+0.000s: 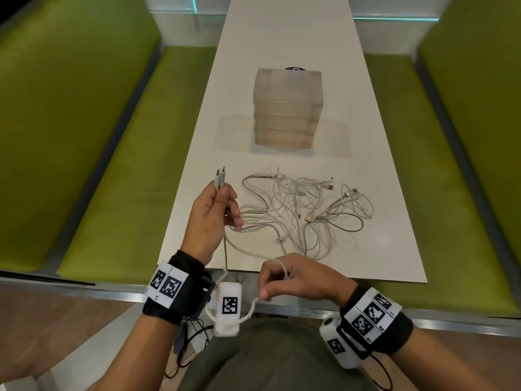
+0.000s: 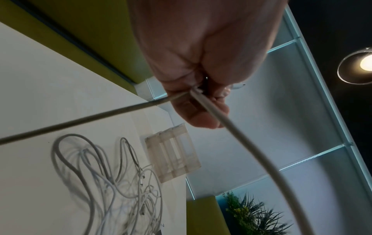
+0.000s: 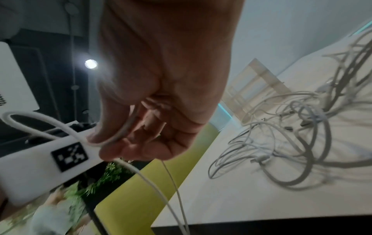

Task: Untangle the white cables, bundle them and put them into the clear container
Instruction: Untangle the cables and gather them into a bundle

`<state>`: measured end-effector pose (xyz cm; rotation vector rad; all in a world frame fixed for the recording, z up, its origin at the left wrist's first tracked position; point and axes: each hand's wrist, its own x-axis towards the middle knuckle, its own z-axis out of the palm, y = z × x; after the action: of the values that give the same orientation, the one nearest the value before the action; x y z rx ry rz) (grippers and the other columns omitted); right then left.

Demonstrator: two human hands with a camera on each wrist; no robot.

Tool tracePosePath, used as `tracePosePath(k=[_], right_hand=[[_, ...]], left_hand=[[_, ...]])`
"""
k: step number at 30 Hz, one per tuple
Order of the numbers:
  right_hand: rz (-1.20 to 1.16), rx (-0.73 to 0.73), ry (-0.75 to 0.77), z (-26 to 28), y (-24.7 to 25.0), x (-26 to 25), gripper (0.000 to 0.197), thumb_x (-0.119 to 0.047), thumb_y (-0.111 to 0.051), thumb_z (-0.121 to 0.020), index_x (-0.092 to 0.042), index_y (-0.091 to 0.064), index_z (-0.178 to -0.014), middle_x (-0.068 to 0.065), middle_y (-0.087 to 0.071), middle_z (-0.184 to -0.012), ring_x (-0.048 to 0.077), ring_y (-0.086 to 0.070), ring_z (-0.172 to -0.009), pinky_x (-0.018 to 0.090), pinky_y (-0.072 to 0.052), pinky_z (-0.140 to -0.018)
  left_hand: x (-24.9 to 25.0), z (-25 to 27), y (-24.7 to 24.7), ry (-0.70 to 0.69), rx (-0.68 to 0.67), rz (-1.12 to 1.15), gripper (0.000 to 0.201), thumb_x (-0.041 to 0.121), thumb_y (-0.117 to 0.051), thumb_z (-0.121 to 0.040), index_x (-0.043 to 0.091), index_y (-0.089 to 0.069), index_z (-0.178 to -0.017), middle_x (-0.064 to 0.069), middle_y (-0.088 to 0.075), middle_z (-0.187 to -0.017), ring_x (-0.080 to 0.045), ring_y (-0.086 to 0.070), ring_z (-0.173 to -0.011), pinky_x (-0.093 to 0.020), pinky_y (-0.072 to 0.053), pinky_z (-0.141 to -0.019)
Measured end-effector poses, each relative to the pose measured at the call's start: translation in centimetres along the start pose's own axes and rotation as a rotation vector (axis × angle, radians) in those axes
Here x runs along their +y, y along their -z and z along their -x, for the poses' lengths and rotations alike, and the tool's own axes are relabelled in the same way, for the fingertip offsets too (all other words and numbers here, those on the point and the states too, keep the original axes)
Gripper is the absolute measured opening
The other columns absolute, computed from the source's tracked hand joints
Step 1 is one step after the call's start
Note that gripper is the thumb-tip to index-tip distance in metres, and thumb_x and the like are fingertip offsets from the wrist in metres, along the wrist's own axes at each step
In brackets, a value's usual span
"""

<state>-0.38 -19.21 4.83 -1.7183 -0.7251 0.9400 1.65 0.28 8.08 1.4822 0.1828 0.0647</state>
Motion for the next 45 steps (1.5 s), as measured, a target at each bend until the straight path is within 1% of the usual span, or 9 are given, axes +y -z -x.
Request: tracePosePath(k=[6, 11, 15, 19, 22, 27, 36, 43, 45], right_hand=[[-0.414, 0.215, -0.048, 0.9, 1.3, 0.4, 0.005, -0.006, -0.056, -0.093, -0.005, -0.06, -0.096, 0.0, -0.058, -0.065, 0.014, -0.054, -0.059, 0.025, -0.042, -0.056], [0.237, 0.376, -0.125, 0.3, 2.9, 2.9, 0.009, -0.025, -0.055, -0.095, -0.02, -0.061, -0.093, -0.011, -0.066, -0.083, 0.004, -0.062, -0.075, 0.029, -0.051, -0.07], [0.375, 0.386, -0.205, 0.2, 3.9, 4.5, 0.009, -0.017, -0.055, -0.093, -0.02, -0.063, -0.089, -0.018, -0.062, -0.082, -0.002, -0.057, -0.078, 0.023, -0.043, -0.072], [0.429, 0.132, -0.325, 0.2, 3.7, 5.0, 0.01, -0.026, -0.064, -0.087, -0.021, -0.066, -0.096, -0.008, -0.063, -0.101, 0.013, -0.059, -0.09, 0.033, -0.049, -0.083], [0.326, -0.046, -0.323, 0.1, 3.3, 4.9, 0.031, -0.016, -0.062, -0.089, -0.026, -0.06, -0.118, -0.01, -0.063, -0.113, 0.006, -0.061, -0.09, 0.019, -0.047, -0.081], [0.54, 0.297, -0.297, -2.8, 4.4, 5.8, 0.036, -0.005, -0.047, -0.094, -0.017, -0.057, -0.127, 0.005, -0.054, -0.125, 0.021, -0.057, -0.107, 0.029, -0.044, -0.089], [0.827, 0.392, -0.376, -5.2, 5.4, 7.7, 0.012, -0.008, -0.049, -0.093, -0.013, -0.059, -0.097, 0.005, -0.054, -0.107, 0.028, -0.059, -0.086, 0.033, -0.041, -0.067], [0.228, 0.578, -0.216, -4.8, 6.5, 4.7, 0.017, 0.0, -0.048, -0.094, -0.013, -0.058, -0.098, -0.002, -0.057, -0.084, 0.006, -0.053, -0.069, 0.009, -0.04, -0.058], [-0.003, 0.636, -0.126, -4.7, 6.5, 3.2, 0.016, 0.001, -0.049, -0.094, -0.011, -0.059, -0.094, 0.001, -0.059, -0.078, 0.011, -0.057, -0.064, 0.015, -0.048, -0.059]], left_hand=[[-0.5, 0.2, 0.7, 0.015, 0.029, -0.053, 0.027, 0.016, -0.035, -0.103, 0.012, -0.052, -0.084, 0.001, -0.042, -0.059, -0.007, -0.034, -0.044, -0.021, -0.029, -0.042], [-0.3, 0.3, 0.4, 0.016, 0.037, -0.013, 0.027, 0.016, -0.034, -0.104, 0.012, -0.052, -0.084, -0.001, -0.034, -0.06, -0.004, -0.027, -0.045, -0.017, -0.024, -0.042], [0.0, 0.1, 0.6, -0.003, 0.054, 0.039, 0.028, 0.018, -0.033, -0.104, 0.013, -0.051, -0.083, 0.004, -0.035, -0.056, -0.004, -0.026, -0.044, -0.017, -0.024, -0.042], [0.1, 0.0, 0.7, -0.004, 0.048, 0.051, 0.029, 0.018, -0.033, -0.104, 0.013, -0.052, -0.083, 0.005, -0.035, -0.056, -0.005, -0.025, -0.044, -0.018, -0.024, -0.043], [-0.1, 0.2, 0.3, 0.01, 0.041, 0.039, 0.028, 0.02, -0.033, -0.104, 0.012, -0.052, -0.084, 0.004, -0.033, -0.057, -0.005, -0.026, -0.045, -0.017, -0.024, -0.043], [-0.3, 0.3, 0.2, 0.048, 0.037, 0.04, 0.025, 0.026, -0.038, -0.102, 0.012, -0.053, -0.088, 0.008, -0.028, -0.055, -0.007, -0.022, -0.047, -0.019, -0.024, -0.044], [-1.3, 0.4, 0.0, 0.084, -0.027, 0.083, 0.027, 0.024, -0.039, -0.102, 0.01, -0.055, -0.085, 0.007, -0.029, -0.056, -0.008, -0.023, -0.048, -0.02, -0.025, -0.046], [-3.4, 0.0, -0.7, 0.14, -0.012, 0.091, 0.028, 0.023, -0.037, -0.102, 0.01, -0.056, -0.085, 0.003, -0.042, -0.063, -0.005, -0.033, -0.051, -0.017, -0.029, -0.048], [-4.2, -0.4, -1.5, 0.165, -0.015, 0.082, 0.026, 0.022, -0.039, -0.102, 0.009, -0.057, -0.089, 0.005, -0.037, -0.061, -0.004, -0.031, -0.05, -0.017, -0.028, -0.048]])
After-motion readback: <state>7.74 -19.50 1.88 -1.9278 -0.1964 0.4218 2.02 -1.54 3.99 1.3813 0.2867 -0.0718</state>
